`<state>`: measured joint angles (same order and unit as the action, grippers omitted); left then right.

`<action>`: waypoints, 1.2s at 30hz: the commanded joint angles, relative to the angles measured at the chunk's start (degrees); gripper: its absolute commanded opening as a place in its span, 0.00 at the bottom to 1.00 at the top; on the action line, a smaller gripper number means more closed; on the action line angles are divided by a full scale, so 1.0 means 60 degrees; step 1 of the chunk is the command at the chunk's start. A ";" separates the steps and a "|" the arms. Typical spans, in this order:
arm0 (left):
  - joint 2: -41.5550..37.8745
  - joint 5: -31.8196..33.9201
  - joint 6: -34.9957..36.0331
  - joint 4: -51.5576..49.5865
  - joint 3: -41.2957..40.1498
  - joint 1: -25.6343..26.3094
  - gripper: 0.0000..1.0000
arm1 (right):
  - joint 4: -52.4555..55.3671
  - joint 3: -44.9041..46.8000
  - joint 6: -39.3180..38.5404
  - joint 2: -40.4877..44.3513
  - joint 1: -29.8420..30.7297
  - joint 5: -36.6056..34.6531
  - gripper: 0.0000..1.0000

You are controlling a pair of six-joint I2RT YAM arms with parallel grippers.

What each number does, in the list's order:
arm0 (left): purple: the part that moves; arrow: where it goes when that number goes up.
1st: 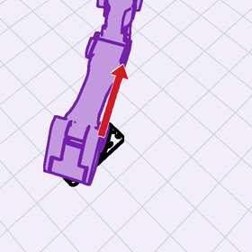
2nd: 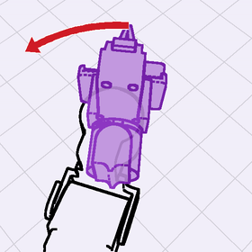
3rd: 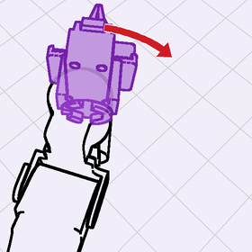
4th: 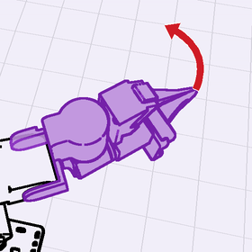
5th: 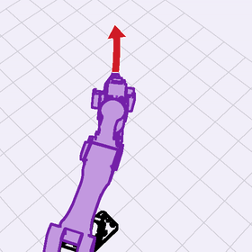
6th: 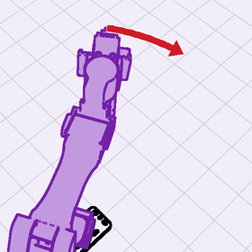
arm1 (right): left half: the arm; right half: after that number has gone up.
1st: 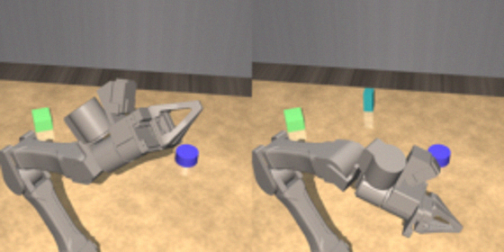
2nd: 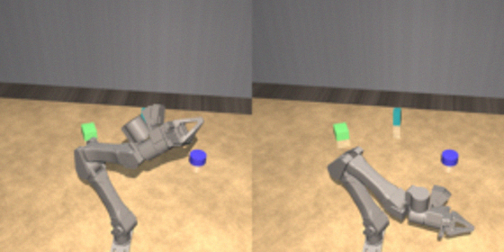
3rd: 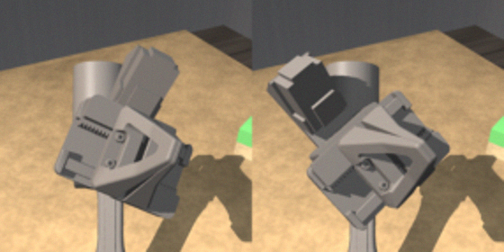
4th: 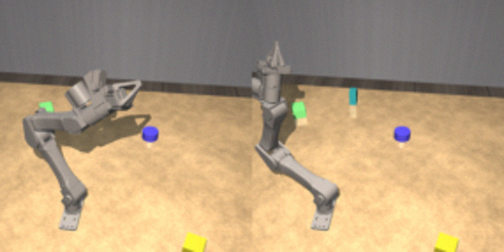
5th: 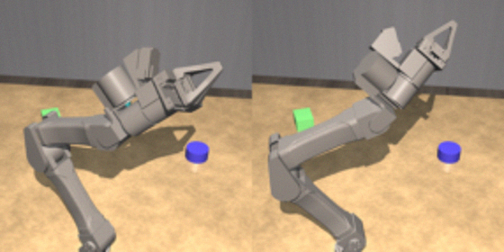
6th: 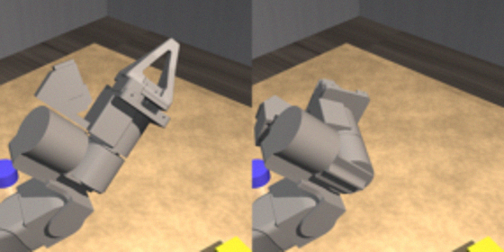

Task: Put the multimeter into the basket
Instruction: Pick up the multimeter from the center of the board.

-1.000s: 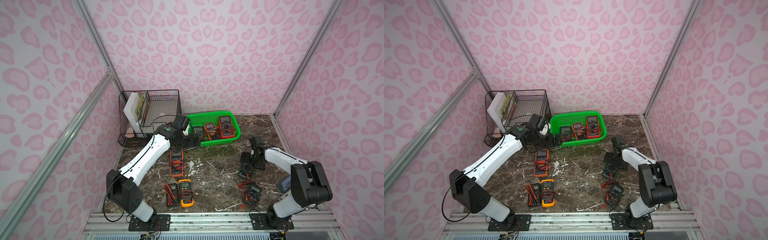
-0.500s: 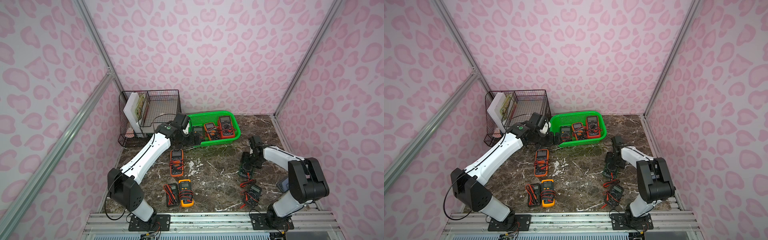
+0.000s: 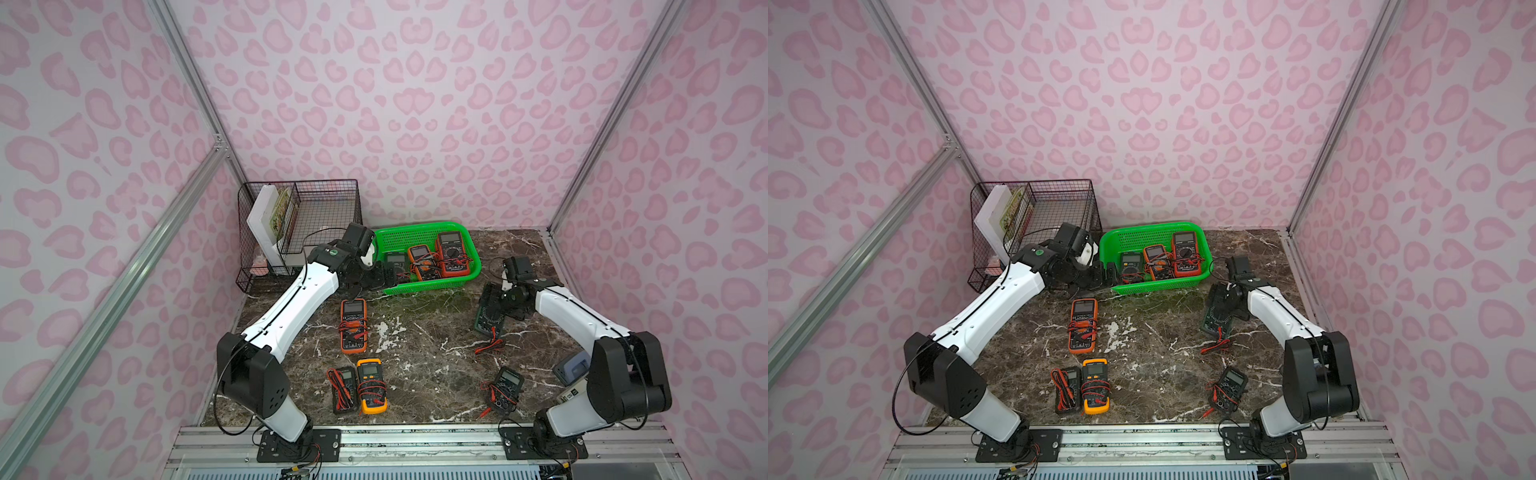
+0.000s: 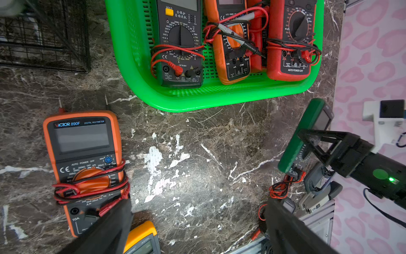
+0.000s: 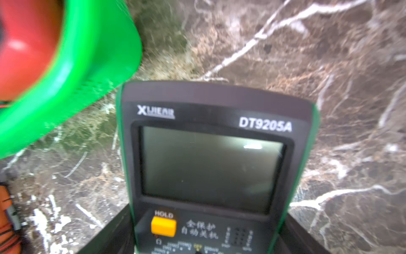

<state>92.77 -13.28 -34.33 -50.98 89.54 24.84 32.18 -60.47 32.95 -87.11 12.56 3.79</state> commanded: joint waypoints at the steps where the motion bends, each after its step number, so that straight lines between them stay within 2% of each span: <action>1: 0.0062 -0.0138 0.0038 0.0118 -0.0011 -0.0096 0.99 | 0.0278 -0.0557 0.0104 0.0162 0.0054 0.0165 0.57; 7: 0.0074 -0.0145 0.0023 0.0123 -0.0066 -0.0337 0.99 | 0.0659 -0.2007 -0.0038 0.0024 0.0228 0.0514 0.57; 14: 0.0125 -0.0207 0.0197 0.0133 -0.0069 -0.0550 0.99 | 0.0926 -0.4278 -0.0196 -0.0850 0.0657 0.0840 0.57; 27: 0.0353 -0.0133 0.0254 0.0075 -0.0069 -0.0624 0.99 | 0.0865 -0.8879 -0.0276 -0.4025 0.1479 0.1051 0.58; 36: 0.0492 -0.0087 0.0272 -0.0043 -0.0025 -0.0639 0.99 | -0.0185 -1.1141 -0.0290 -0.5998 0.1640 0.1300 0.59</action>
<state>95.42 -14.04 -33.23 -50.81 89.08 21.10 35.70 -124.31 31.64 -121.14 22.13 10.50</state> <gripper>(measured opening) 0.984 0.861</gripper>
